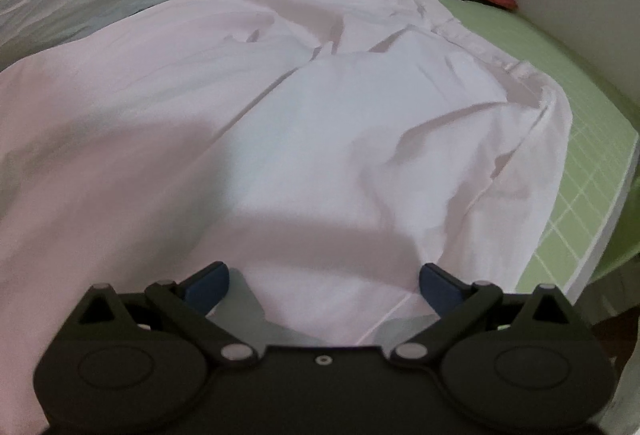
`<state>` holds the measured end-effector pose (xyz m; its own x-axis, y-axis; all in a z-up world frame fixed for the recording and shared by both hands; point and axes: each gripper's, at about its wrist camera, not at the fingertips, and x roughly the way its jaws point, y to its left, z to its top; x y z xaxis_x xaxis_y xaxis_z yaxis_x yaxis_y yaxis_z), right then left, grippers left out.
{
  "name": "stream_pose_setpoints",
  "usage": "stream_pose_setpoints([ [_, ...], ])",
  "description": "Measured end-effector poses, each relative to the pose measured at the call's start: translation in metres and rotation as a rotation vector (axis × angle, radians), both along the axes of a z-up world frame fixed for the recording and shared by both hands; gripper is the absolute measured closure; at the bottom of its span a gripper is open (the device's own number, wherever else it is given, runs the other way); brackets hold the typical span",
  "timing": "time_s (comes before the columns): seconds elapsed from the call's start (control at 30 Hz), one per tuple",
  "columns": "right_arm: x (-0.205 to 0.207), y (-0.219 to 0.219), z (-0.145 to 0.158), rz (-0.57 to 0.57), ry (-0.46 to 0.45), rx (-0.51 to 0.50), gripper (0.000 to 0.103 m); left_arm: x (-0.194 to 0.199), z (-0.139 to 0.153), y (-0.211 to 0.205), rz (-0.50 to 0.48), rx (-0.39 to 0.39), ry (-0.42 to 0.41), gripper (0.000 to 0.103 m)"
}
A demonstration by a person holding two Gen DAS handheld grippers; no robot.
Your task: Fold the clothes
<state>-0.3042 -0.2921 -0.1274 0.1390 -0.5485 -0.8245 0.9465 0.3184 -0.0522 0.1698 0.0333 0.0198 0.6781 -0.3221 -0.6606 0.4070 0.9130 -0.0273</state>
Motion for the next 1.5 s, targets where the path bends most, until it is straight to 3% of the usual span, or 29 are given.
stream_pose_setpoints([
  [0.07,0.000,0.001,0.000,-0.011,-0.004,0.005,0.000,0.006,-0.009,-0.004,-0.010,0.092,0.014,0.056],
  [0.2,-0.001,0.002,0.003,0.024,-0.014,0.018,0.001,-0.014,-0.017,-0.010,-0.054,0.086,0.038,0.027],
  [0.43,-0.028,-0.016,0.020,-0.024,-0.091,-0.026,0.001,-0.065,-0.033,-0.055,-0.183,0.068,0.134,0.025],
  [0.53,-0.051,-0.039,0.025,-0.070,-0.112,-0.042,0.001,-0.090,-0.030,-0.078,-0.231,0.069,0.133,0.025],
  [0.73,-0.127,-0.121,0.017,-0.270,-0.263,-0.020,0.001,-0.147,-0.022,-0.130,-0.280,0.119,0.083,0.019],
  [0.87,-0.167,-0.195,0.002,-0.333,-0.368,0.020,0.001,-0.195,-0.027,-0.172,-0.214,0.145,0.114,0.019],
  [0.93,-0.174,-0.224,0.000,-0.294,-0.392,0.032,0.007,-0.220,-0.027,-0.190,-0.155,0.126,0.147,0.019],
  [1.0,-0.177,-0.250,0.002,-0.192,-0.435,0.071,0.035,-0.248,-0.025,-0.208,-0.090,0.095,0.183,0.018],
  [1.03,-0.176,-0.259,0.001,-0.138,-0.454,0.098,0.041,-0.261,-0.025,-0.218,-0.064,0.082,0.197,0.018],
  [1.07,-0.175,-0.269,0.001,-0.077,-0.470,0.124,0.064,-0.275,-0.025,-0.227,-0.046,0.073,0.206,0.018],
  [1.1,-0.174,-0.278,-0.001,-0.009,-0.482,0.147,0.073,-0.289,-0.025,-0.237,-0.030,0.071,0.211,0.018],
  [1.23,-0.184,-0.311,-0.003,0.109,-0.520,0.185,0.085,-0.332,-0.025,-0.270,-0.008,0.091,0.219,0.018],
  [1.5,-0.240,-0.353,0.004,0.119,-0.409,0.055,0.091,-0.359,-0.034,-0.300,0.104,0.130,0.236,0.018],
])
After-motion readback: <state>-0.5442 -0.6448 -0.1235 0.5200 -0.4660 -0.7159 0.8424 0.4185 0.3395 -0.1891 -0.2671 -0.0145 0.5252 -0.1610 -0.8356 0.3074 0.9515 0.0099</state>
